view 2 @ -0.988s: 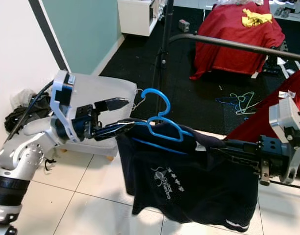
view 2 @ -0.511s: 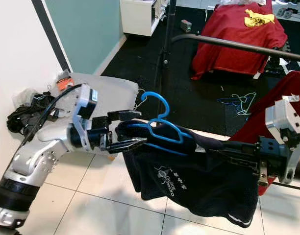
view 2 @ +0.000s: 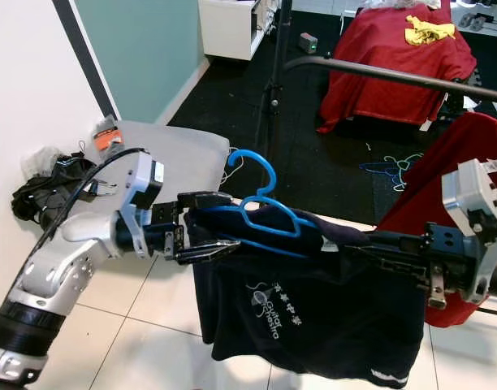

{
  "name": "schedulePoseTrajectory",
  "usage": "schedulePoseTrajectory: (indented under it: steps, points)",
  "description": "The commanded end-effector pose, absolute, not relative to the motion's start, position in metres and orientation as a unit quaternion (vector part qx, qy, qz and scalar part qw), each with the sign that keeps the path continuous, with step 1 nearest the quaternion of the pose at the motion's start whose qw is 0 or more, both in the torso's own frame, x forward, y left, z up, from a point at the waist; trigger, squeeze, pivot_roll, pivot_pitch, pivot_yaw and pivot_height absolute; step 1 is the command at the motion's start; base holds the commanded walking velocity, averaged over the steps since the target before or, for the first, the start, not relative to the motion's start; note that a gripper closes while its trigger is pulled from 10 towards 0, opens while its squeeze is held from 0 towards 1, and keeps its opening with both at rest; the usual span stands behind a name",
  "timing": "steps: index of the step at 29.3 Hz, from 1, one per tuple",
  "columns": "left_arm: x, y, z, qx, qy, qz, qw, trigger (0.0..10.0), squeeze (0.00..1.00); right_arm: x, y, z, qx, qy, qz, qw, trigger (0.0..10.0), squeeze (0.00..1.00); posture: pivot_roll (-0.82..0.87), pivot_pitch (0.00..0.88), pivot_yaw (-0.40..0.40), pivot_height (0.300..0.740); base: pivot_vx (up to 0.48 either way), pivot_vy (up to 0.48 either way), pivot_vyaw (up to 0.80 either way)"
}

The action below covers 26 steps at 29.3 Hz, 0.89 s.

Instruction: Hang hanger

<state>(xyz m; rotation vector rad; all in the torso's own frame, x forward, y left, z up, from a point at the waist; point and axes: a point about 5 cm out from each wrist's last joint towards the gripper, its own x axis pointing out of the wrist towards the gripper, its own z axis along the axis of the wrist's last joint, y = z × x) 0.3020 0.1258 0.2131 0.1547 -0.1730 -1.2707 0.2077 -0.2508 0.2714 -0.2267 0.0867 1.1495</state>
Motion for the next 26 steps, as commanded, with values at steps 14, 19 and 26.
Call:
schedulePoseTrajectory:
  steps: [14,19,26]
  points:
    - [0.309,0.126,0.188,0.143,-0.036,-0.573,0.806,0.0,0.00,0.200,-0.243,0.288,-0.111,-0.004,0.568,0.815,0.0,0.00,0.00,0.167,0.010,0.740,0.000,0.000,0.00]
    - [0.311,0.128,0.184,0.157,-0.032,-0.569,0.806,0.0,0.00,0.199,-0.244,0.291,-0.110,-0.008,0.569,0.815,0.0,0.00,0.00,0.171,0.011,0.740,0.000,0.000,0.00]
    - [0.313,0.132,0.185,0.160,-0.035,-0.563,0.810,0.0,0.00,0.199,-0.244,0.290,-0.108,-0.007,0.568,0.816,0.0,0.00,0.00,0.171,0.009,0.740,0.000,0.000,0.00]
